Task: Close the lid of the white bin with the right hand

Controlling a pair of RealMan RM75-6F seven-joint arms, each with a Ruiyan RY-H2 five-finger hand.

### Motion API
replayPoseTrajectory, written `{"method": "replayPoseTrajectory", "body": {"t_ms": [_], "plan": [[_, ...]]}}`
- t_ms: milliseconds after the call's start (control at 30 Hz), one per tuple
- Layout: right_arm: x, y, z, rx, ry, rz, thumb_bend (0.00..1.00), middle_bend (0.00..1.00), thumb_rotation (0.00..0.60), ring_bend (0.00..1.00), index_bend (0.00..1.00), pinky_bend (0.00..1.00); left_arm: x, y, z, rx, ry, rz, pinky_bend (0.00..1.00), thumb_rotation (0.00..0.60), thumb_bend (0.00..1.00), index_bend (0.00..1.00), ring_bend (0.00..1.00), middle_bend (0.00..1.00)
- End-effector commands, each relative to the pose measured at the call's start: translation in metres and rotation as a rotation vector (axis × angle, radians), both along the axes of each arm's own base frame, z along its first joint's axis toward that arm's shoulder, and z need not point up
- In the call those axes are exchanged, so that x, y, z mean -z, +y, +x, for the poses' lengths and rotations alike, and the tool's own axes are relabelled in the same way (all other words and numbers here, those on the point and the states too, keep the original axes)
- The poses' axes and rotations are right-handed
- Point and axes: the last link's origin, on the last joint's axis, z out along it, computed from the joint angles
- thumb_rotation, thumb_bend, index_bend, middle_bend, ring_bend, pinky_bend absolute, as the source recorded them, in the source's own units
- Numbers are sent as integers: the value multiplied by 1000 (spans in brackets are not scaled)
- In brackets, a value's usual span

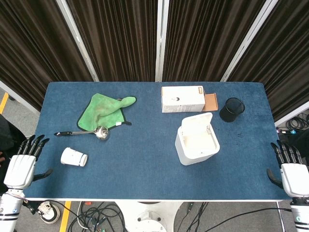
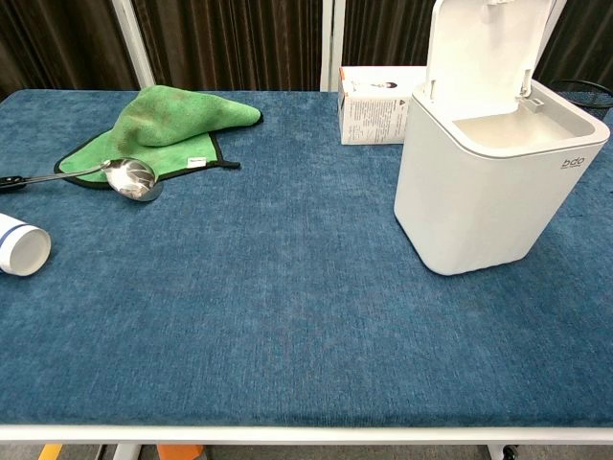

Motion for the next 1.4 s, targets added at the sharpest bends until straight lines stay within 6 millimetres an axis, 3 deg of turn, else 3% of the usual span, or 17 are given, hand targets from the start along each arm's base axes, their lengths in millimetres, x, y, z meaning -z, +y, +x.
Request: {"method": "replayPoseTrajectory", "body": {"t_ms": [33, 333, 567, 733, 900, 1033, 1233, 1400], "plan": [[0, 0, 1, -3, 0, 0, 270, 0, 600, 0, 0, 0, 0, 0, -1, -4, -2, 1, 118, 600, 0, 128, 7, 85], [-3, -2, 5, -22, -17, 5, 270, 0, 600, 0, 0, 0, 0, 1, -1, -9, -7, -5, 118, 600, 0, 128, 7, 85], [1, -14, 24, -92, -4, 49, 270, 0, 600, 0, 0, 0, 4, 0, -3, -8, -4, -18, 118, 600, 0, 128, 7, 85], [-3, -35, 66, -204, 9, 90, 270, 0, 600, 0, 0, 0, 6, 0, -4, -10, -9, -22, 118, 600, 0, 128, 7, 85], [-10, -59, 116, -276, -3, 159, 376, 0, 600, 0, 0, 0, 7, 1, -5, -11, -11, -30, 118, 600, 0, 128, 7, 85], [-13, -78, 152, -336, 17, 184, 393, 0, 600, 0, 0, 0, 7, 0, -8, -17, -15, -29, 118, 600, 0, 128, 7, 85], [1, -108, 205, -408, 7, 226, 381, 0, 600, 0, 0, 0, 7, 1, -10, -19, -19, -30, 118, 600, 0, 128, 7, 85], [16, -133, 232, -389, -18, 302, 370, 0, 600, 0, 0, 0, 6, 0, -12, -27, -22, -27, 118, 600, 0, 128, 7, 85]]}}
